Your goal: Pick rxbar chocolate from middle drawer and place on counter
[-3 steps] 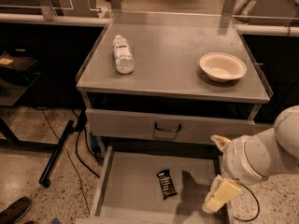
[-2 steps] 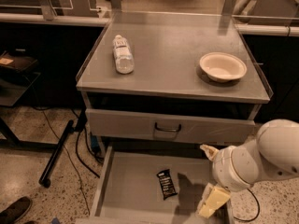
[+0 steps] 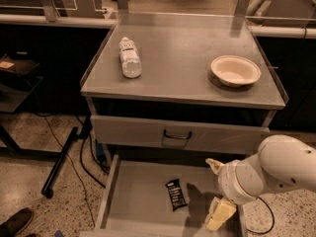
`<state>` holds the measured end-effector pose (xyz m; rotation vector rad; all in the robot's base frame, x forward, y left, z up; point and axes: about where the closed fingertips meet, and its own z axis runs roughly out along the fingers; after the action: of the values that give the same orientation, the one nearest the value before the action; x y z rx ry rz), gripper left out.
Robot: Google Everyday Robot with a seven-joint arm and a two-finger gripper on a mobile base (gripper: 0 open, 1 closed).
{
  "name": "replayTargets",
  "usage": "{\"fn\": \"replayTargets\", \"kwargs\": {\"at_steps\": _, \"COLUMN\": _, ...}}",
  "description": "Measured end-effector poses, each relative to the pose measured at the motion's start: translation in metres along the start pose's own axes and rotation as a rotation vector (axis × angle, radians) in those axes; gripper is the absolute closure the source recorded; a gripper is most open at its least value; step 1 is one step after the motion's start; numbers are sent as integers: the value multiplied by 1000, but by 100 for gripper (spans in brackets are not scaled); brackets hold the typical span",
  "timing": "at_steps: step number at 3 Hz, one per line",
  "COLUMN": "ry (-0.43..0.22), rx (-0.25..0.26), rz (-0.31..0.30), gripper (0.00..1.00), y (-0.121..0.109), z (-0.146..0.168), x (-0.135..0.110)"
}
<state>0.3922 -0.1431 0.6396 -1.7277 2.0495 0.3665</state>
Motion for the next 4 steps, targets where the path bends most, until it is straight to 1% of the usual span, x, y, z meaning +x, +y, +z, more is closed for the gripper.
{"fn": "replayTargets", "kwargs": {"at_steps": 1, "ry": 13, "rx": 21, "rz": -1, "gripper": 0, "y": -13, "z": 17, "x": 13}}
{"fn": "replayTargets", "kwargs": {"at_steps": 2, "ry": 66, "rx": 40, "rz": 5, "gripper": 0, "y": -48, "z": 71, "x": 54}}
{"fn": "replayTargets", "kwargs": {"at_steps": 3, "ry": 66, "rx": 38, "rz": 5, "gripper": 0, "y": -48, "z": 72, "x": 55}}
{"fn": "replayTargets", "kwargs": {"at_steps": 4, "ry": 44, "rx": 18, "rz": -7, "gripper": 0, "y": -41, "z": 79, "x": 53}}
